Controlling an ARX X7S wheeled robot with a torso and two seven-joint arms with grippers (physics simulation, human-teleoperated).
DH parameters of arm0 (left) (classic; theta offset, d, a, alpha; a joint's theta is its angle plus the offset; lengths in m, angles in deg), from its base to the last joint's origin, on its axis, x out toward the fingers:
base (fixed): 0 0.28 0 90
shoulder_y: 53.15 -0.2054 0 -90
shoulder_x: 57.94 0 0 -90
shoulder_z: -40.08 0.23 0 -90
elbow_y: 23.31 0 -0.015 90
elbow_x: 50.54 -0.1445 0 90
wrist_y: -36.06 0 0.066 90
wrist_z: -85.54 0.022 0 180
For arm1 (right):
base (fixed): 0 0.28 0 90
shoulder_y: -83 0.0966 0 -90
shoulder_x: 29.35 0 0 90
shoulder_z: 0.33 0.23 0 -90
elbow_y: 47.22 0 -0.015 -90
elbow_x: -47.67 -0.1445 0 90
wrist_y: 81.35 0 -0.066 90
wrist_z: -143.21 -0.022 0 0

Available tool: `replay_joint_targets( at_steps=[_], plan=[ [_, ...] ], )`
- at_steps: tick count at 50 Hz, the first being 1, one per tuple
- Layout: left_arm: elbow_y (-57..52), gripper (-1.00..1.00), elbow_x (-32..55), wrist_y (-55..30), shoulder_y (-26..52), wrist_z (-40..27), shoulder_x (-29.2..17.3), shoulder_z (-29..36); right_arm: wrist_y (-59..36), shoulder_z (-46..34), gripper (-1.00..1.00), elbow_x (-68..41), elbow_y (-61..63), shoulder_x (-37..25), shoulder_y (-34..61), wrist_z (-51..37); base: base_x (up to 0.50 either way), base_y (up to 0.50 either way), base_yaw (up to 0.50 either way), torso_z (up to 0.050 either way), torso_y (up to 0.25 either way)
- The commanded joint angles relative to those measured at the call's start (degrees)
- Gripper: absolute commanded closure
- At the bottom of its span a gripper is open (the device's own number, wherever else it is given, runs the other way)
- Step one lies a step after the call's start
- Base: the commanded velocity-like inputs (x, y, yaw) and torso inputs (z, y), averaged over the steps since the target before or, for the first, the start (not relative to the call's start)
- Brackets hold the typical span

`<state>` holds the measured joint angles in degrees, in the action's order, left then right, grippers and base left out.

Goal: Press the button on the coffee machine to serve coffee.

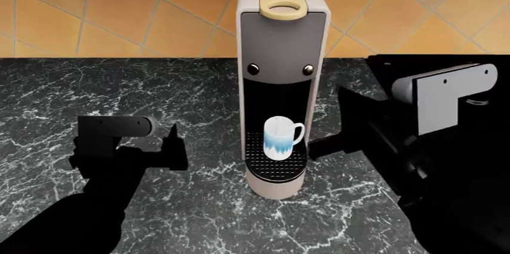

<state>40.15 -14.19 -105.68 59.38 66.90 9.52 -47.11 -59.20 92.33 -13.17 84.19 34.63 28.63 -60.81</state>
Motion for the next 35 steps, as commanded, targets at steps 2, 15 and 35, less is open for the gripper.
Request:
replay_joint_targets(
  at_steps=[2,15,35],
  plan=[
    [0.0,-1.0,-0.2,0.3,-0.1,-0.3,0.0,0.4,3.3,1.3,1.0,4.1,0.8,-1.9,-6.1,-1.2,0.0,0.0,0.0,0.0,0.0],
    [0.8,-1.0,-1.2,1.6,-1.0,-0.5,-0.1,1.2,6.4,1.4,-1.0,7.4,0.5,-2.3,-10.4,-1.4,0.0,0.0,0.0,0.0,0.0],
    [2.9,-1.0,-3.2,5.8,-3.4,0.4,-0.2,2.2,16.5,-0.7,-1.0,15.8,-4.1,-1.5,-19.2,2.4,0.0,0.0,0.0,0.0,0.0]
  ],
)
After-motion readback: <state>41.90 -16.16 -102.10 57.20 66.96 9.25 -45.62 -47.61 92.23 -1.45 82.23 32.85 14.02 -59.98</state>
